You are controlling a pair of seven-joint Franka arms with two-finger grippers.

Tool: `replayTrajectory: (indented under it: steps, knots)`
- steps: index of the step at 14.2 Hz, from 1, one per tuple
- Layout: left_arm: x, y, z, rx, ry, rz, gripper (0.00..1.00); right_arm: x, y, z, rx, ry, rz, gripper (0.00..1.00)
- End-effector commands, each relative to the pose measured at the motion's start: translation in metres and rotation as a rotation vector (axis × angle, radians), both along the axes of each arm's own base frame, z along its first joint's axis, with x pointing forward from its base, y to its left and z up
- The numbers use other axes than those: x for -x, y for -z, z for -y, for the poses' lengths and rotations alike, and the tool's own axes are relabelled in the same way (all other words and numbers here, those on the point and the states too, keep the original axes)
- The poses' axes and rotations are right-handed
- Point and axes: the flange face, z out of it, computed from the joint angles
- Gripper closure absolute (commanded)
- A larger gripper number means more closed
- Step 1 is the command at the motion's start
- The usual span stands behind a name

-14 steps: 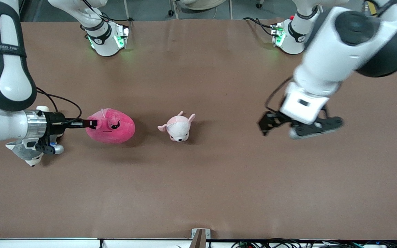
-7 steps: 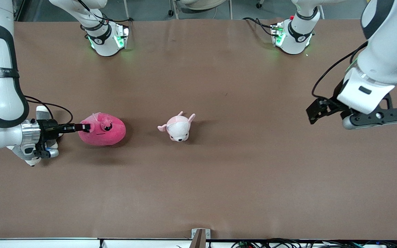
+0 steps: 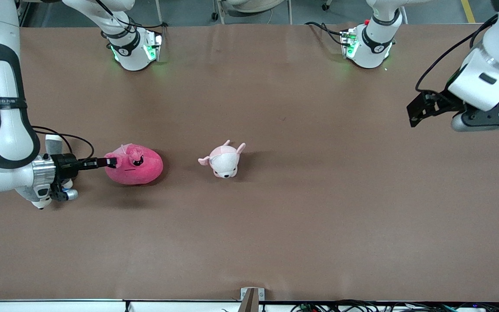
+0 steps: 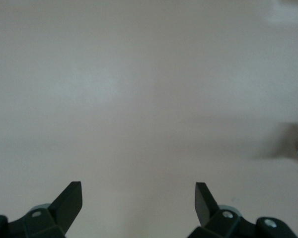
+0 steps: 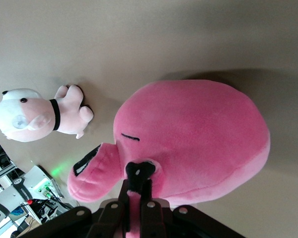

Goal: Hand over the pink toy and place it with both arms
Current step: 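Open the right gripper to release the pig and raise it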

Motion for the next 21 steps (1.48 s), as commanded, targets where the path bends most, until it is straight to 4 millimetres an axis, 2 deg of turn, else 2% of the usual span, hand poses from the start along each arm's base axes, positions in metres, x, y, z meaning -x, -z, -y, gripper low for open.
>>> replayTrajectory:
  steps: [1, 2, 3, 5, 6, 8, 10, 12, 14, 18, 20, 21]
  knots:
    - [0.040, -0.003, -0.025, 0.028, -0.008, -0.016, 0.00, -0.002, 0.017, 0.012, -0.043, 0.011, -0.004, 0.87]
    - [0.050, -0.002, -0.024, 0.015, -0.007, -0.019, 0.00, -0.003, 0.015, 0.011, -0.038, 0.018, -0.005, 0.49]
    - [0.056, 0.001, -0.031, 0.008, -0.020, -0.028, 0.00, -0.004, 0.011, 0.010, -0.032, 0.020, -0.006, 0.00]
    - [0.063, 0.003, -0.045, 0.006, -0.044, -0.036, 0.00, -0.015, -0.019, 0.020, -0.009, 0.026, 0.042, 0.00]
    - [0.066, 0.003, -0.046, 0.004, -0.044, -0.041, 0.00, -0.021, -0.041, 0.029, -0.004, 0.029, 0.070, 0.00]
    - [0.065, 0.010, -0.044, 0.000, -0.043, -0.057, 0.00, -0.024, -0.092, 0.042, 0.040, -0.010, 0.109, 0.00]
    - [0.064, 0.008, -0.042, -0.001, -0.038, -0.052, 0.00, -0.020, -0.145, 0.047, 0.140, -0.070, 0.148, 0.00]
    - [0.066, 0.006, -0.041, -0.003, -0.036, -0.049, 0.00, -0.006, -0.190, 0.049, 0.250, -0.097, 0.186, 0.00]
    - [0.064, 0.007, -0.044, -0.002, -0.036, -0.051, 0.00, 0.006, -0.235, 0.038, 0.379, -0.104, 0.231, 0.00]
    - [0.062, 0.002, -0.045, -0.031, -0.027, -0.032, 0.00, 0.037, -0.311, 0.040, 0.561, -0.102, 0.328, 0.00]
    - [0.063, -0.001, -0.046, -0.029, -0.020, -0.026, 0.00, 0.061, -0.352, 0.032, 0.617, -0.074, 0.375, 0.00]
    - [0.063, -0.001, -0.047, -0.029, -0.021, -0.026, 0.00, 0.067, -0.362, 0.032, 0.627, -0.042, 0.381, 0.00]
